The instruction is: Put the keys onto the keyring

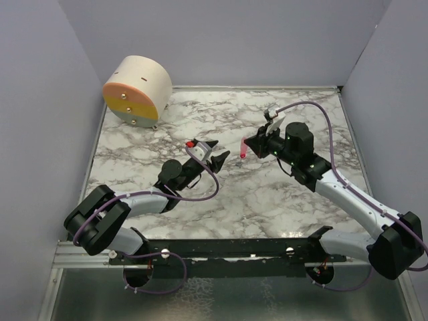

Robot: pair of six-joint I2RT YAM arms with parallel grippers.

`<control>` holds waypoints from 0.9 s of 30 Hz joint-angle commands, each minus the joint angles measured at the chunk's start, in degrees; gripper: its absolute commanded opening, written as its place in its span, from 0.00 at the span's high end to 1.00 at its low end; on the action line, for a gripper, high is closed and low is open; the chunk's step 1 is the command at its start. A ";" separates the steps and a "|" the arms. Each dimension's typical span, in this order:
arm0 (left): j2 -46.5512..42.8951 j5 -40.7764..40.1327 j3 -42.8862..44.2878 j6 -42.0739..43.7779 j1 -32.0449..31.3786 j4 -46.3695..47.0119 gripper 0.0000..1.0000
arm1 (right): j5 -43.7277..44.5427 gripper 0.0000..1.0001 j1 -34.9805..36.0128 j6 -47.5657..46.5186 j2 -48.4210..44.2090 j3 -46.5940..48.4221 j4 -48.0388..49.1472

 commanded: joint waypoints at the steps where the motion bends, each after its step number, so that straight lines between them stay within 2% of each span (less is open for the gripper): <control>1: -0.77 0.91 -0.73 0.47 0.43 0.30 0.44 | -1.48 0.99 0.19 -3.93 -2.45 -2.28 4.95; 12: -0.91 1.67 -1.54 0.16 0.52 0.30 0.47 | -3.26 0.99 0.20 -6.21 -4.87 -6.37 9.73; 27: 0.34 10.50 -2.51 1.54 0.52 1.36 0.47 | -5.64 0.99 0.20 -4.87 -5.28 -6.61 11.18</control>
